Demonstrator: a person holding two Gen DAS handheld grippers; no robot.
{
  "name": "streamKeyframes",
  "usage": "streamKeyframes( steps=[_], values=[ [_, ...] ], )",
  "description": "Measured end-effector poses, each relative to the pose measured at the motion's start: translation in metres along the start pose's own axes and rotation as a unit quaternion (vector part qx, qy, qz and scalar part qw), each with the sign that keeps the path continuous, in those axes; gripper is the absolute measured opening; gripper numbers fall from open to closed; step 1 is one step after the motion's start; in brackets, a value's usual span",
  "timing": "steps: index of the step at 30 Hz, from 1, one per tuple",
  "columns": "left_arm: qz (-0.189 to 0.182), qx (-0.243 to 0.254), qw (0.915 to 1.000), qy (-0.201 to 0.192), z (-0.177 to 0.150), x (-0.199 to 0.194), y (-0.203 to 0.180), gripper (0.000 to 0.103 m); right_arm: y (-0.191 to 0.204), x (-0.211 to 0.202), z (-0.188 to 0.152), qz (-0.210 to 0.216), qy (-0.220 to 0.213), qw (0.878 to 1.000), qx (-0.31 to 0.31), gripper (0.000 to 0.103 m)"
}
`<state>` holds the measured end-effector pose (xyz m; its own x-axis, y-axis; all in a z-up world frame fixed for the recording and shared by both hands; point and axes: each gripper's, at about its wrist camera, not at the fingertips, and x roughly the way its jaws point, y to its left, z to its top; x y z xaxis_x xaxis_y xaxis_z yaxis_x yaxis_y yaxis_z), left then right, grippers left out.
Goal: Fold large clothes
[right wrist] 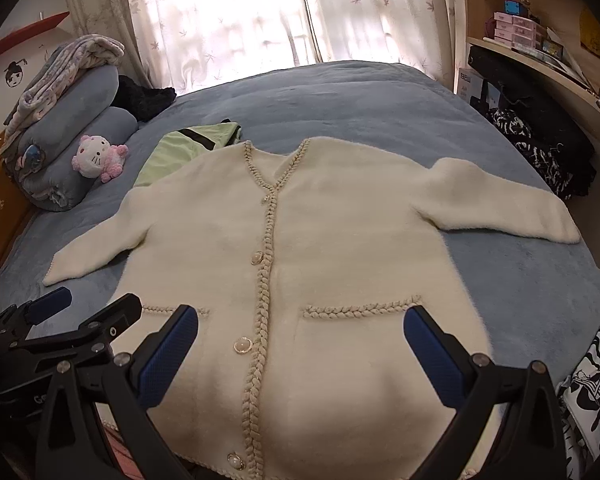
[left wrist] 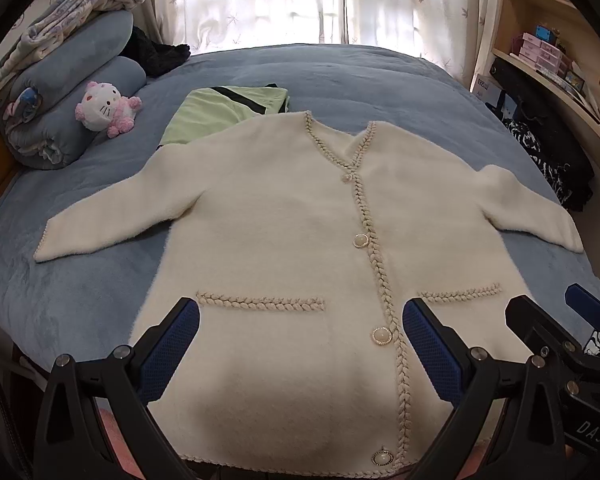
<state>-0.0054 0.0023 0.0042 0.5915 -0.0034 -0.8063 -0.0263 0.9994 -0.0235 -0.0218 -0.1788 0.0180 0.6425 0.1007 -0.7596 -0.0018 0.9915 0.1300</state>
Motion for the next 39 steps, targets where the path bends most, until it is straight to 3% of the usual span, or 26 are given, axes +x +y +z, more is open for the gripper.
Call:
streamKeyframes(
  steps=[39],
  values=[
    [-0.001, 0.006, 1.0000, -0.002, 0.000, -0.002, -0.008, 0.100, -0.013, -0.001, -0.005, -0.012, 0.002, 1.000, 0.007, 0.103]
  ],
)
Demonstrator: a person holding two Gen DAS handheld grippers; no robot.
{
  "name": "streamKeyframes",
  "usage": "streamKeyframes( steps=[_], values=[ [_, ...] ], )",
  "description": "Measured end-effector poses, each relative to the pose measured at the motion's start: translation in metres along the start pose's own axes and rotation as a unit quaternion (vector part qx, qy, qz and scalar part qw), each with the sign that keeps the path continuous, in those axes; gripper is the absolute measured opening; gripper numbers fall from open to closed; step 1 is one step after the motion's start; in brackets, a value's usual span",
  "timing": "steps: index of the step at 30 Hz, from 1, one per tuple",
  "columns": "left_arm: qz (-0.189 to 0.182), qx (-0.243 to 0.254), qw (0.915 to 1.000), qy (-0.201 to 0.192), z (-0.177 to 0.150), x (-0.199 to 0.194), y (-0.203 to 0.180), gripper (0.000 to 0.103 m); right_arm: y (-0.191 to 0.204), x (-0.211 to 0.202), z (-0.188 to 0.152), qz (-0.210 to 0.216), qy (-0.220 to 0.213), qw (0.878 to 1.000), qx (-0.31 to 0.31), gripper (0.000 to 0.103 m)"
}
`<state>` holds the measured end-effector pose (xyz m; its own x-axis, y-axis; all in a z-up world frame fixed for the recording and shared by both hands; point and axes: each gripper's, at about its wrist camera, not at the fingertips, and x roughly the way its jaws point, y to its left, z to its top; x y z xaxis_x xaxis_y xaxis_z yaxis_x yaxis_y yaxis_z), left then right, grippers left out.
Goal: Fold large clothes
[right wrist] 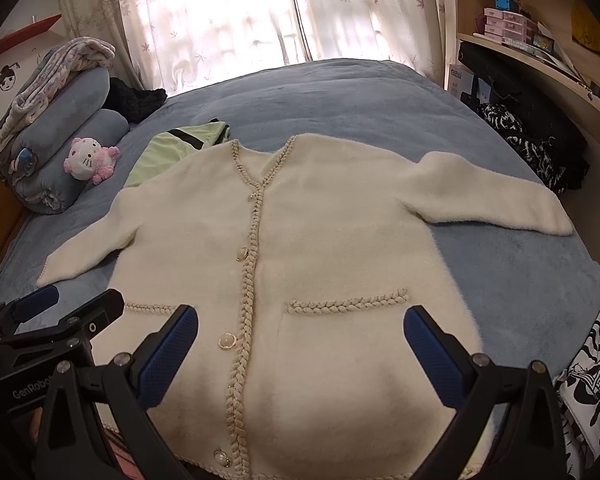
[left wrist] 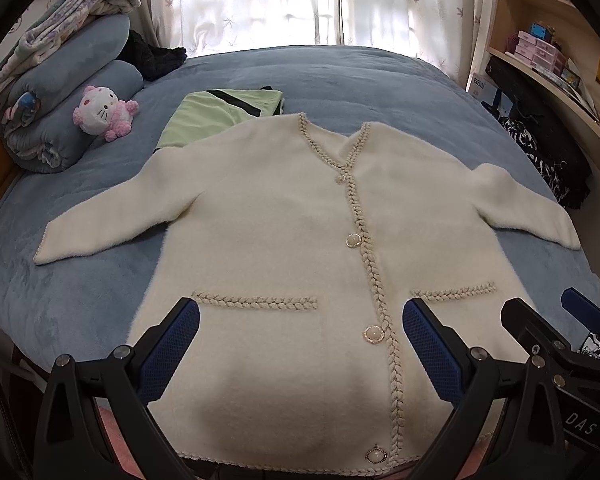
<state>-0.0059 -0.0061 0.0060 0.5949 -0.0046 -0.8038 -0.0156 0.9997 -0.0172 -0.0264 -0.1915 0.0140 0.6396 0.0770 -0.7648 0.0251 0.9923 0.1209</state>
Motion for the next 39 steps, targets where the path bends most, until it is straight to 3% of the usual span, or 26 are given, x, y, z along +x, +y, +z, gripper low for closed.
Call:
streamKeyframes(
  steps=[8, 14, 21, 27, 33, 35, 39],
  values=[
    [-0.002, 0.012, 0.9999, 0.003, 0.004, 0.004, -0.007, 0.100, -0.002, 0.002, 0.001, -0.003, 0.000, 1.000, -0.002, 0.103],
    [-0.012, 0.019, 0.9997, 0.003, 0.018, 0.005, -0.016, 0.100, -0.013, -0.010, 0.020, -0.028, -0.029, 0.999, -0.019, 0.103],
    [-0.003, 0.020, 0.9996, -0.021, 0.051, 0.004, -0.027, 0.100, -0.025, -0.034, 0.053, -0.085, -0.091, 0.990, -0.060, 0.103],
    [0.005, 0.043, 0.9962, -0.075, 0.085, -0.001, -0.043, 0.100, -0.042, -0.058, 0.087, -0.154, -0.155, 0.973, -0.077, 0.103],
    [-0.032, 0.044, 0.9944, -0.090, 0.127, 0.003, -0.070, 0.101, -0.075, -0.075, 0.114, -0.151, -0.202, 0.966, -0.061, 0.103],
    [-0.047, 0.042, 0.9940, -0.090, 0.140, 0.009, -0.079, 0.101, -0.088, -0.068, 0.124, -0.156, -0.194, 0.967, -0.058, 0.103],
    [-0.052, 0.044, 0.9923, -0.104, 0.162, 0.032, -0.109, 0.101, -0.126, -0.027, 0.137, -0.154, -0.136, 0.978, -0.026, 0.103]
  ],
)
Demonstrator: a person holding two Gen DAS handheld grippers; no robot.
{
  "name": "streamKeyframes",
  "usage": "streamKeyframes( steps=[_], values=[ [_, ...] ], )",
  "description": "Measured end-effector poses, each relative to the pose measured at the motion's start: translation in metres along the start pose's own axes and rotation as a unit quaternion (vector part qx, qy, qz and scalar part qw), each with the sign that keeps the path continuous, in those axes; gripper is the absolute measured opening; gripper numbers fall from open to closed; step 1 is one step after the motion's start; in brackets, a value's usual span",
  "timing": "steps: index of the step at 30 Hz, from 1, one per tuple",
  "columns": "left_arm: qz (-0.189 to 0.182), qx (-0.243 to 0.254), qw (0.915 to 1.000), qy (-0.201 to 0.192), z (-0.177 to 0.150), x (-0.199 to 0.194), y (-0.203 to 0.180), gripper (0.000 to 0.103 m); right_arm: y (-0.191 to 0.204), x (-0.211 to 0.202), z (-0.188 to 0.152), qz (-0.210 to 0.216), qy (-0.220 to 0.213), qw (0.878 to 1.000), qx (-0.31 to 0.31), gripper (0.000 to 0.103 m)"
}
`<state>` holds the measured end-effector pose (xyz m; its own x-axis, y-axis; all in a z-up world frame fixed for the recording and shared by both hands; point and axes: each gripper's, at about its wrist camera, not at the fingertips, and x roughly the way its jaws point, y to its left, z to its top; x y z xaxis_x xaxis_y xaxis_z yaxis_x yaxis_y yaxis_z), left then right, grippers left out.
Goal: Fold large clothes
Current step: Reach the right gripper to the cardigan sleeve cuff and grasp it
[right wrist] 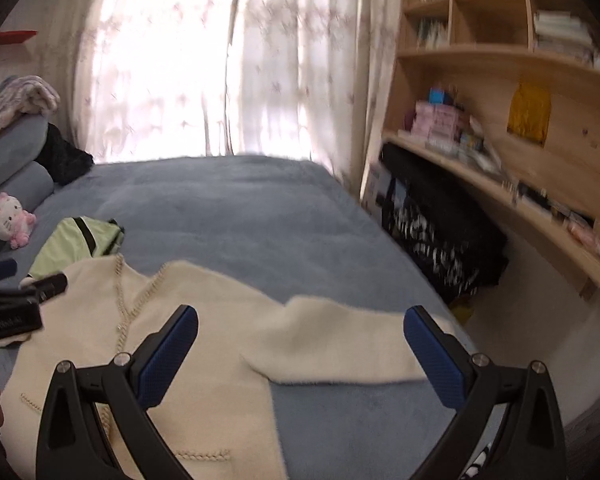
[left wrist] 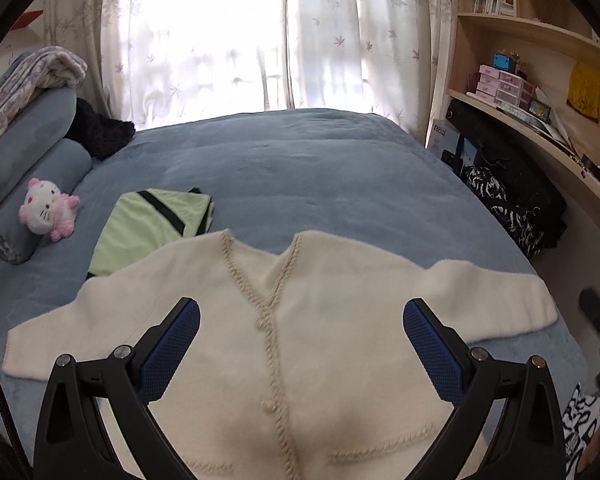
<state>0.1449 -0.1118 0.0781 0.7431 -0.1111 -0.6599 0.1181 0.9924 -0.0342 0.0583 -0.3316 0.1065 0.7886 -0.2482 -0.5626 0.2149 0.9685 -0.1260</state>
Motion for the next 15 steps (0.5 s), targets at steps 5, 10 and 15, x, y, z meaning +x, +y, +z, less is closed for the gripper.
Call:
streamKeyframes(
  steps=[5, 10, 15],
  values=[
    [-0.011, -0.002, 0.9999, 0.011, 0.003, 0.063, -0.030, 0.101, -0.053, 0.078, -0.027, -0.008, 0.086, 0.993, 0.083, 0.103],
    [-0.017, 0.015, 0.9987, 0.046, -0.015, 0.141, -0.063, 0.101, -0.113, 0.135, -0.065, -0.022, 0.141, 0.973, 0.179, 0.096],
    [-0.007, 0.023, 0.9981, 0.056, -0.032, 0.188, -0.091, 0.100, -0.169, 0.179, -0.108, -0.013, 0.180, 0.935, 0.306, 0.090]
  ],
)
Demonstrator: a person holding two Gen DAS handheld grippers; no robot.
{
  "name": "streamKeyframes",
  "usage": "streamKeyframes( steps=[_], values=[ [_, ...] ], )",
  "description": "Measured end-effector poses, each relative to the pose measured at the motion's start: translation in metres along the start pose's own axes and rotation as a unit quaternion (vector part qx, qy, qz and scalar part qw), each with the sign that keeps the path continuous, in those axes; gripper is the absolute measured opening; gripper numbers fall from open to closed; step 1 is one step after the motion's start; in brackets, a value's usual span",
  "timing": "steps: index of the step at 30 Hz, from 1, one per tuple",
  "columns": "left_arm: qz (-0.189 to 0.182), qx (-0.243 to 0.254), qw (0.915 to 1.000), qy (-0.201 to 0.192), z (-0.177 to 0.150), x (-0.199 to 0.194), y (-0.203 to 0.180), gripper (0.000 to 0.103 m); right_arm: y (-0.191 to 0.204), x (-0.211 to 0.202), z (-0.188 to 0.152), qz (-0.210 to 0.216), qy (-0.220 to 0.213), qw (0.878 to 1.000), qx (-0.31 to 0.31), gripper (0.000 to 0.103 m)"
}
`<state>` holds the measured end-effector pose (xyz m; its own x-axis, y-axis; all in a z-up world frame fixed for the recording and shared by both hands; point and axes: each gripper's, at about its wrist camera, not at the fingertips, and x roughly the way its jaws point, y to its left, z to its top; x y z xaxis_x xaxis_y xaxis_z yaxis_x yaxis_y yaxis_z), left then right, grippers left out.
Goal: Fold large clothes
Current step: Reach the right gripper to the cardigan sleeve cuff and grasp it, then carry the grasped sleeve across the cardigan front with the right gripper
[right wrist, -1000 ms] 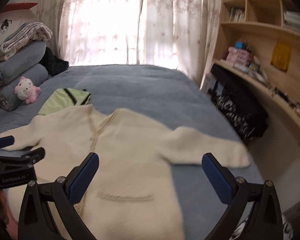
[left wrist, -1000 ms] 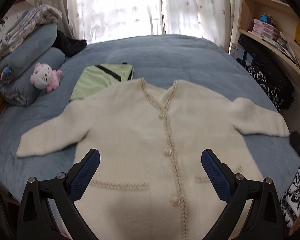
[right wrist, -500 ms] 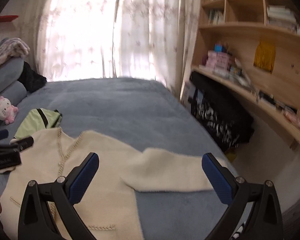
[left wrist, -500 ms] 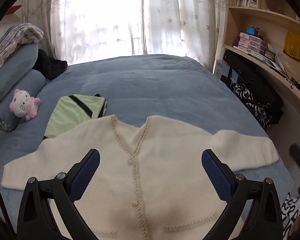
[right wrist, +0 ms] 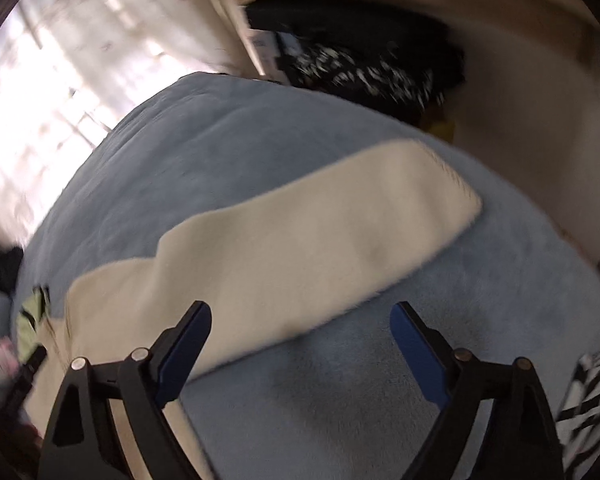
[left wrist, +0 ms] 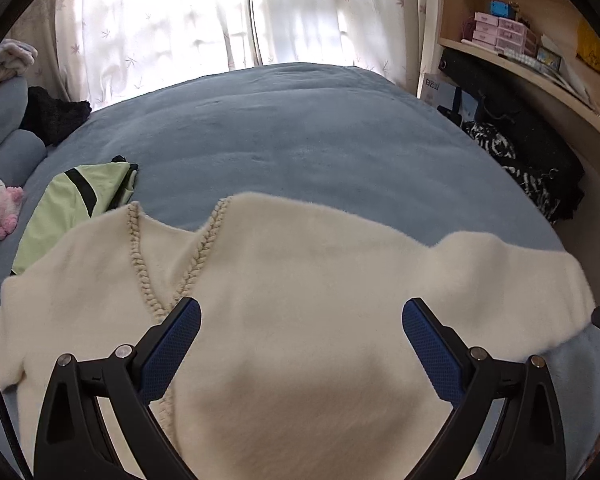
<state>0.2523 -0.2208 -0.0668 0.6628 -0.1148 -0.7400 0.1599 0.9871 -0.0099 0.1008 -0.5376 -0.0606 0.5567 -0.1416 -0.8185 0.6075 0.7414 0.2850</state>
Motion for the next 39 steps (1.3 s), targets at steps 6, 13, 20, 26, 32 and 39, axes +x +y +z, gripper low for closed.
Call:
streamKeyframes(
  steps=[6, 13, 20, 26, 32, 39],
  values=[
    [-0.005, 0.011, 0.9998, 0.015, -0.007, 0.038, -0.023, 0.100, -0.045, 0.042, 0.006, 0.017, 0.027, 0.994, 0.106, 0.088],
    [-0.021, -0.007, 0.9997, 0.005, -0.005, 0.054, -0.029, 0.100, -0.070, 0.080, 0.013, 0.038, 0.038, 0.985, 0.164, 0.088],
    [-0.050, -0.019, 0.9972, 0.051, -0.004, 0.080, -0.026, 0.096, -0.064, 0.096, 0.024, 0.027, 0.037, 0.987, 0.153, 0.076],
    [-0.049, -0.037, 0.9949, 0.080, -0.002, 0.084, -0.008, 0.065, -0.062, 0.078, 0.039, 0.020, -0.002, 0.989, 0.148, 0.008],
    [-0.025, -0.061, 0.9939, 0.089, 0.001, 0.071, 0.038, 0.061, 0.036, -0.013, 0.037, 0.100, -0.110, 0.989, 0.008, 0.008],
    [0.002, -0.095, 0.9929, 0.071, -0.001, 0.041, 0.123, 0.061, 0.211, -0.049, -0.029, 0.204, -0.087, 0.952, -0.213, 0.008]
  ],
)
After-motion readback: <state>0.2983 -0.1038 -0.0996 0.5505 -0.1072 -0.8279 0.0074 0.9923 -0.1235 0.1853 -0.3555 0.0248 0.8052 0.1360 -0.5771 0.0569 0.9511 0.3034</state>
